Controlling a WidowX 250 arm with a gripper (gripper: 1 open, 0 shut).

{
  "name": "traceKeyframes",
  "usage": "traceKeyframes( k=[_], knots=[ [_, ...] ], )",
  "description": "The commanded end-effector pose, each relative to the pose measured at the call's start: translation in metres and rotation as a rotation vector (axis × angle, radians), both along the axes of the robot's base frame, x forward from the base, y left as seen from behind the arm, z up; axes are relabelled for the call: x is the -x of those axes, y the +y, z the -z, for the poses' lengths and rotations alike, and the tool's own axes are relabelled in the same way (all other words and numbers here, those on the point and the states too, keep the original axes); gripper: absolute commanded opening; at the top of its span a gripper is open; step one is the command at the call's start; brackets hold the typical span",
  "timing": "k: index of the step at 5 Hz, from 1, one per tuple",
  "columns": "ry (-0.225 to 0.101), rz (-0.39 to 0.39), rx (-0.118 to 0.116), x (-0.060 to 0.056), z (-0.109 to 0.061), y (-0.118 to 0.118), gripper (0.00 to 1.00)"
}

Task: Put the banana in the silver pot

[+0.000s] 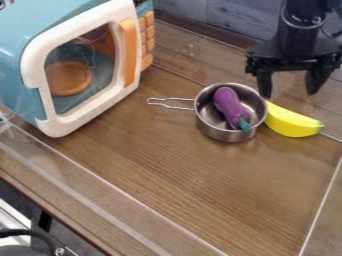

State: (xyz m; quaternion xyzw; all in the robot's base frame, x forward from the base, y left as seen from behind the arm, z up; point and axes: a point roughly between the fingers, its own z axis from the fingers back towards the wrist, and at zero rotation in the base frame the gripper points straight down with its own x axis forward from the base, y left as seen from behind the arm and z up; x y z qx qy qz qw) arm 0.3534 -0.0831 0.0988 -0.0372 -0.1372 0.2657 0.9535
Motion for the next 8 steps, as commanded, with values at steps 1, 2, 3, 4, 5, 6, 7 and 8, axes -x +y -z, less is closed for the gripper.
traceKeyframes(
  k=[1,2,3,4,5,6,7,8],
  knots=[
    [-0.032,-0.041,0.009,-0.004,-0.002,-0.006,1.00],
    [-0.023,-0.090,0.014,-0.005,0.008,-0.009,1.00],
    [-0.019,-0.134,0.022,-0.008,0.019,-0.013,1.00],
    [-0.013,-0.170,0.028,-0.009,0.030,-0.016,1.00],
    [-0.010,-0.196,0.031,-0.013,0.040,-0.018,1.00],
    [-0.006,-0.213,0.031,-0.016,0.047,-0.018,1.00],
    [-0.004,-0.210,0.029,-0.017,0.049,-0.016,0.00],
    [-0.001,-0.195,0.021,-0.016,0.045,-0.014,0.00]
  ],
)
